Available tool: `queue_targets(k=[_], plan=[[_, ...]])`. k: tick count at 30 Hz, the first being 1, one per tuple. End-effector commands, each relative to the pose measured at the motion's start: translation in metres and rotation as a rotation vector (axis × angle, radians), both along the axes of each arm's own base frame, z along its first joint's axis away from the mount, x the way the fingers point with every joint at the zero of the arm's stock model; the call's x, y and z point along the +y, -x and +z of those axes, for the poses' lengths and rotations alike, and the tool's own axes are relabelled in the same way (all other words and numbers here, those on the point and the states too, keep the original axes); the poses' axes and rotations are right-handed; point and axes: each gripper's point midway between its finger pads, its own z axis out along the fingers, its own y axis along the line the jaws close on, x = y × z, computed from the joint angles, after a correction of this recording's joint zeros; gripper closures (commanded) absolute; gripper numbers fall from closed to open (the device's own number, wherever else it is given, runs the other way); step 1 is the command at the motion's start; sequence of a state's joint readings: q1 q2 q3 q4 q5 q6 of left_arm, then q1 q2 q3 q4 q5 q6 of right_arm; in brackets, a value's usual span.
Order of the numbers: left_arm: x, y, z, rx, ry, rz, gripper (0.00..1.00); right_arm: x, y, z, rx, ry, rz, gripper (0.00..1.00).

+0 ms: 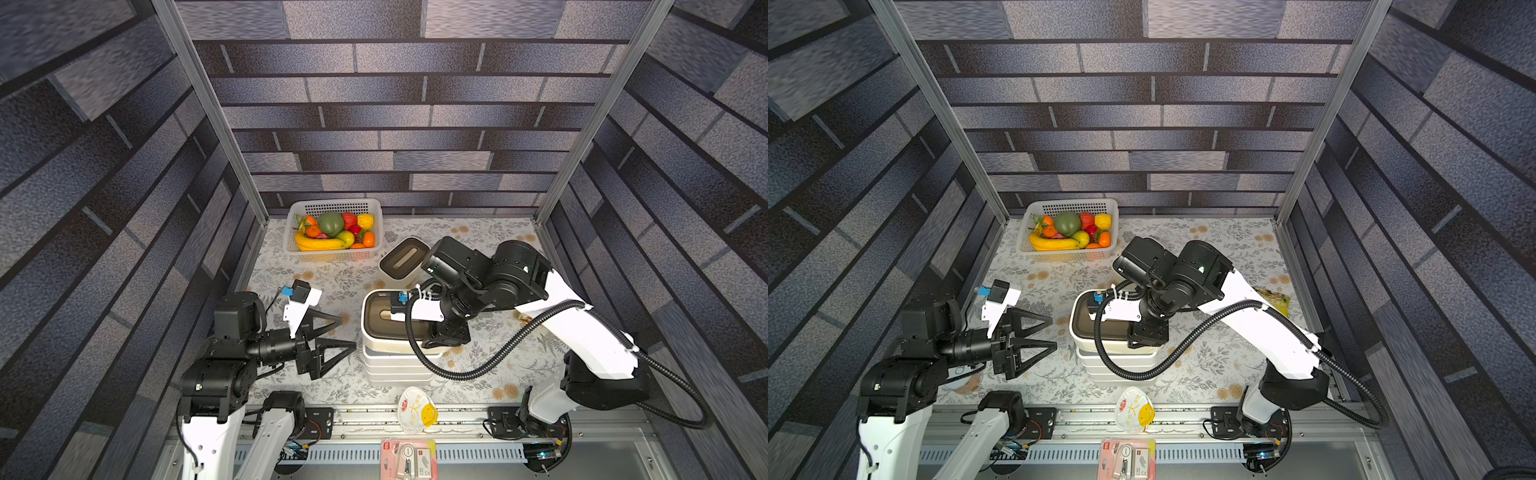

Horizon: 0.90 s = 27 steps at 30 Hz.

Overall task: Stack the tissue boxes
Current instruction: Place the tissue box at the tissue box.

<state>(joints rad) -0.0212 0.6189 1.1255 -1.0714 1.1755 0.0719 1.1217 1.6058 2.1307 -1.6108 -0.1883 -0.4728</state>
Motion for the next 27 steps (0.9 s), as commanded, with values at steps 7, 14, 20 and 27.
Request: queue_targets(k=[7,14,20,27], plan=[[-0.002,0.004,-0.002,0.002,0.002,-0.029,0.00,0.003,0.007,0.008,-0.006,-0.050,0.031,0.56],[-0.002,0.004,-0.002,0.001,0.002,-0.033,0.00,0.009,0.006,0.004,-0.004,-0.049,0.034,0.56],[-0.002,0.003,-0.003,0.007,0.000,-0.032,0.00,0.012,0.006,0.003,0.000,-0.051,0.037,0.56],[-0.002,0.003,-0.003,0.008,-0.001,-0.035,0.00,0.013,0.008,0.000,0.004,-0.045,0.033,0.55]])
